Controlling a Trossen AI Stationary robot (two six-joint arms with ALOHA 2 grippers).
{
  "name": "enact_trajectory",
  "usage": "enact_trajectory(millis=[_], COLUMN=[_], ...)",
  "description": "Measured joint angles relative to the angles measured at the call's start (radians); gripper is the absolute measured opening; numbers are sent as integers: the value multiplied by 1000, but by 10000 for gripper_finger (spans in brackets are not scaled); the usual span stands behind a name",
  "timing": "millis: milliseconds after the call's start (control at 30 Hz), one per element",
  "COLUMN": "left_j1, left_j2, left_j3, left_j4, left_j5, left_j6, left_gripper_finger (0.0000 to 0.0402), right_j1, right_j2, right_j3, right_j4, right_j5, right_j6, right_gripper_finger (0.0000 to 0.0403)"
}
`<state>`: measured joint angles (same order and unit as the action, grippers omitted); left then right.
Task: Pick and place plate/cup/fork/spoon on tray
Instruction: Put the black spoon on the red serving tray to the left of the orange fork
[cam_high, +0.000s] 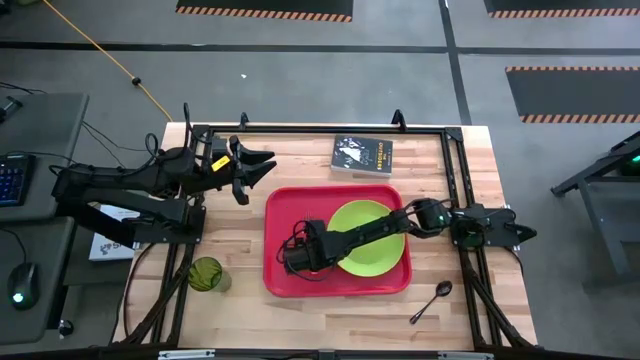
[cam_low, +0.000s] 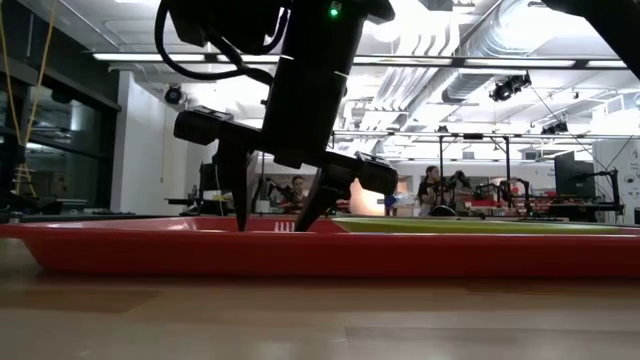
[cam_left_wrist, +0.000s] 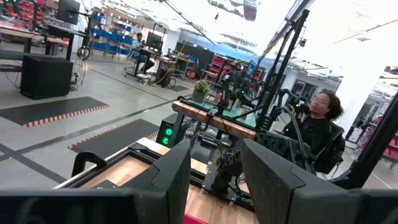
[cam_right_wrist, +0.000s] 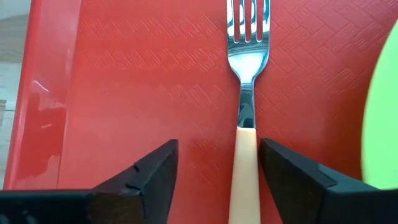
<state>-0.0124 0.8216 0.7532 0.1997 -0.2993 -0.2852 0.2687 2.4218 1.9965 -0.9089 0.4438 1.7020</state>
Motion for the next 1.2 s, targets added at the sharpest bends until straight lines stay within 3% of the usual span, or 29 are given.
enact_trajectory(millis=[467,833,1000,1200], left_j1=[0,0,0,0], left_j2=[0,0,0,0], left_j3=[0,0,0,0], left_j4=[0,-1,-1,0], left_j5=[0,0,0,0], left_j6=[0,7,11,25], left_gripper_finger=[131,131,131,131], right_j1=[2,2,1,-6], right_j2=[-10,-54,-119,-257], right_j3=[0,1,3,5], right_j4=[-28,-52,-58,-142], right_j5=[-6,65,108,67], right_j6=[0,-6,-166,-472], right_gripper_finger=[222,222,222,222])
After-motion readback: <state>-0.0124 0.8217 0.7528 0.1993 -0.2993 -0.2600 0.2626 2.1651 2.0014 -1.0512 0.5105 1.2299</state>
